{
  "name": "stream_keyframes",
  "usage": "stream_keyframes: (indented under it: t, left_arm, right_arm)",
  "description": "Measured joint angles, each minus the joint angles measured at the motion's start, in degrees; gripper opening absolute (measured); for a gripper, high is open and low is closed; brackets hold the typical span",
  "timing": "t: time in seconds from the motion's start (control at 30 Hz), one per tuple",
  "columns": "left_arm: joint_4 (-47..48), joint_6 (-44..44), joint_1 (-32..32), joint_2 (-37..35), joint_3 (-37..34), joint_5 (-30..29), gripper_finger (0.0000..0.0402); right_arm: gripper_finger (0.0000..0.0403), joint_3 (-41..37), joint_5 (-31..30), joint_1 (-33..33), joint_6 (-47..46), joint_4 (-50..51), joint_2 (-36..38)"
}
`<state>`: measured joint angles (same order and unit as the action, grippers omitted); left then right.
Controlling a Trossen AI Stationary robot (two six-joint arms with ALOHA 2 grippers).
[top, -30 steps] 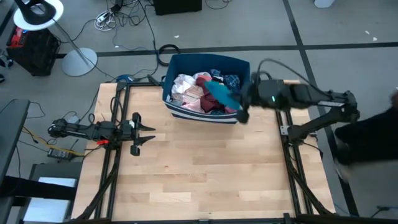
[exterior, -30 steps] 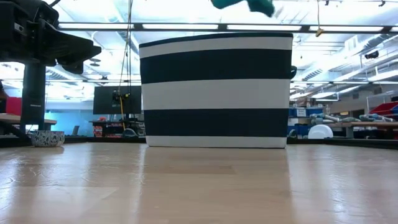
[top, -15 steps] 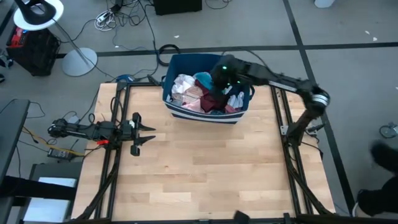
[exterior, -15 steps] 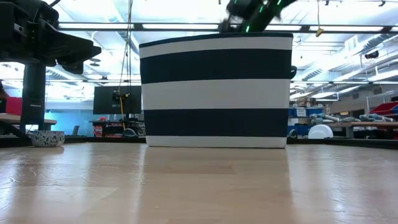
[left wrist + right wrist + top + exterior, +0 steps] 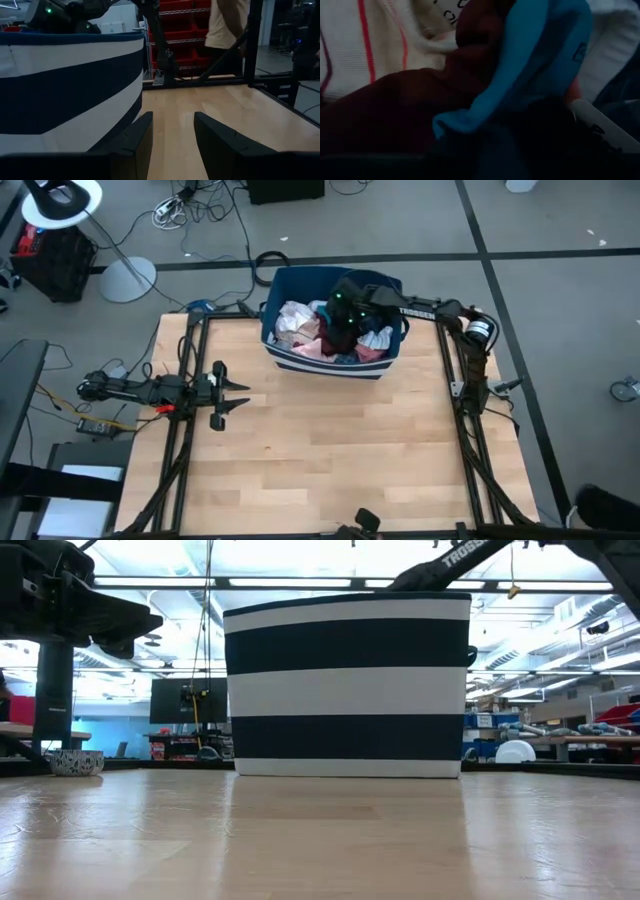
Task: Sort clothes
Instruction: Put the blue sock into the blue bin, then return to Home Position
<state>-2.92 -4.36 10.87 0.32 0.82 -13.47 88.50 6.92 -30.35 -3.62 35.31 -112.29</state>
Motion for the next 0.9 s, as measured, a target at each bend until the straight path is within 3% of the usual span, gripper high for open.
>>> stream_keyframes:
  t: [0.17,0.47,0.73,0.9]
  left_arm:
    - [0.1,0.0,0.0,0.0,0.0,0.0,0.0150]
    - [-0.4,-0.1,0.0,0.0,0.0,0.0,0.0150]
    - [-0.4,-0.1,0.0,0.0,0.0,0.0,0.0150]
    - [-0.4,-0.1,0.0,0.0,0.0,0.0,0.0150]
  right_arm:
    - [0.0161,-0.7,0.0,0.2,-3.0,2.3,8.0]
    - [0.0159,-0.6,0.6,1.4,-7.4,4.2,26.9]
    - [0.0159,-0.5,0.7,2.4,-9.5,6.7,38.9]
    - [0.0160,-3.2,7.0,6.0,-6.1,7.4,44.3]
